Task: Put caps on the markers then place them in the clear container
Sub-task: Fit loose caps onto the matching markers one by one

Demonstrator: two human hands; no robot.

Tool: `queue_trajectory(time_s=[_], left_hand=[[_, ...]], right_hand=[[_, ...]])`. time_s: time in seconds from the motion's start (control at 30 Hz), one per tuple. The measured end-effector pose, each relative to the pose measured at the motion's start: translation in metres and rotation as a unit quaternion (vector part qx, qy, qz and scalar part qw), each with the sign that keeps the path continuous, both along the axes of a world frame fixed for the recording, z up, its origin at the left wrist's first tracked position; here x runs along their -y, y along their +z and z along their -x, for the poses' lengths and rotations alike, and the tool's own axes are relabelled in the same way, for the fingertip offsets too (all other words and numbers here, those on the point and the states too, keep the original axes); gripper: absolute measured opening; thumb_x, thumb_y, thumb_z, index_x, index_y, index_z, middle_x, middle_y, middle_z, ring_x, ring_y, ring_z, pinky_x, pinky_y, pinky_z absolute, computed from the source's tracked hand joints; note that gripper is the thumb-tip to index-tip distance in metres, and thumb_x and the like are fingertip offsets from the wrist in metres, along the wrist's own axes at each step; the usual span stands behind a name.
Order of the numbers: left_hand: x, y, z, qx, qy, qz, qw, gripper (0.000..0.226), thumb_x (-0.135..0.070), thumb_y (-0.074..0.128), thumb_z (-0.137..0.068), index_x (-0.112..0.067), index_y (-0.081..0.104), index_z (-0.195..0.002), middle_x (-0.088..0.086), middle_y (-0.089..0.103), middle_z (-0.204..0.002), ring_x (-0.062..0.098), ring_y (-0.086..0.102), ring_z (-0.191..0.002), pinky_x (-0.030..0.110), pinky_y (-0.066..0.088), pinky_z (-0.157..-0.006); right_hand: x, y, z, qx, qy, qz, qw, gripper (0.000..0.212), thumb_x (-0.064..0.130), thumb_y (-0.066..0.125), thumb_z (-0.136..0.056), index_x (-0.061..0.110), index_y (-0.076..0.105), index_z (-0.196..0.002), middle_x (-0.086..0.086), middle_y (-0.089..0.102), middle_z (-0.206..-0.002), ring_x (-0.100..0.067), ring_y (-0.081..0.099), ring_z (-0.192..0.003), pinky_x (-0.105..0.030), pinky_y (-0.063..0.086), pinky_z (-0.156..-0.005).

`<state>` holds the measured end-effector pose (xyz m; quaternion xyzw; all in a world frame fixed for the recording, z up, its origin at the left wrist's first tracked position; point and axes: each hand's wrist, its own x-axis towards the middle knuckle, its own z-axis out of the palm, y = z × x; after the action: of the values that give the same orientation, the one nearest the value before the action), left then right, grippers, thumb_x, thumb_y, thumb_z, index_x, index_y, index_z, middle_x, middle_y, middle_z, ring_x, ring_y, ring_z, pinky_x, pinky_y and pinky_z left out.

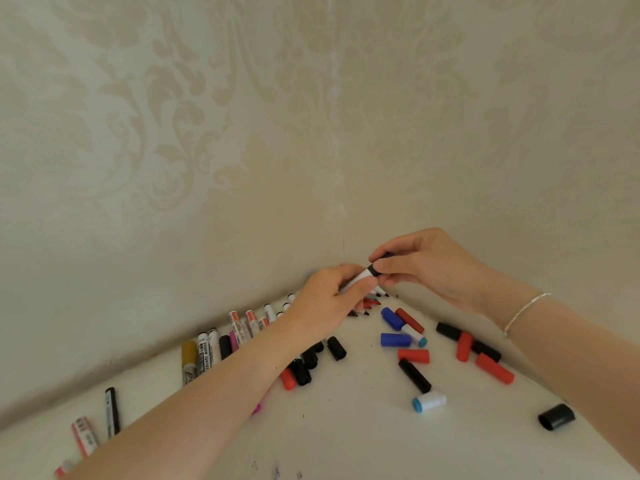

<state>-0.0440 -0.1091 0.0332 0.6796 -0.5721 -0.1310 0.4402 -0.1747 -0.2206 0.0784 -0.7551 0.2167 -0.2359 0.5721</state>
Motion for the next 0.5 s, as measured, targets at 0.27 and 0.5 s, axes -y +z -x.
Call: queue_trajectory(time_s=[0.27, 0.5], left_hand=[[0.003, -0.012, -0.008, 0.123, 0.003, -0.026, 0.992, 0.026, -0.04, 0.047, -0.098, -0.021, 0.065, -0.1, -0.004, 0.054, -0.071, 0.004, 0.05, -0.063, 0.016, 0.036, -0.061], [0.002, -0.024, -0.029, 0.229, 0.032, -0.143, 0.962, 0.031, -0.05, 0.04, -0.097, -0.027, 0.057, -0.11, -0.008, 0.055, -0.074, 0.004, 0.047, -0.061, 0.024, 0.035, -0.056]], right_hand=[[-0.001, -0.012, -0.003, -0.092, 0.012, 0.05, 0.994, 0.019, 0.02, 0.067, -0.085, 0.003, 0.072, -0.08, -0.012, 0.071, -0.069, -0.014, 0.063, -0.055, -0.021, 0.053, -0.056], [0.025, -0.03, 0.016, -0.228, -0.109, 0.133, 0.958, 0.004, 0.009, 0.068, -0.081, 0.007, 0.065, -0.08, -0.009, 0.067, -0.076, -0.016, 0.057, -0.059, -0.024, 0.046, -0.053]])
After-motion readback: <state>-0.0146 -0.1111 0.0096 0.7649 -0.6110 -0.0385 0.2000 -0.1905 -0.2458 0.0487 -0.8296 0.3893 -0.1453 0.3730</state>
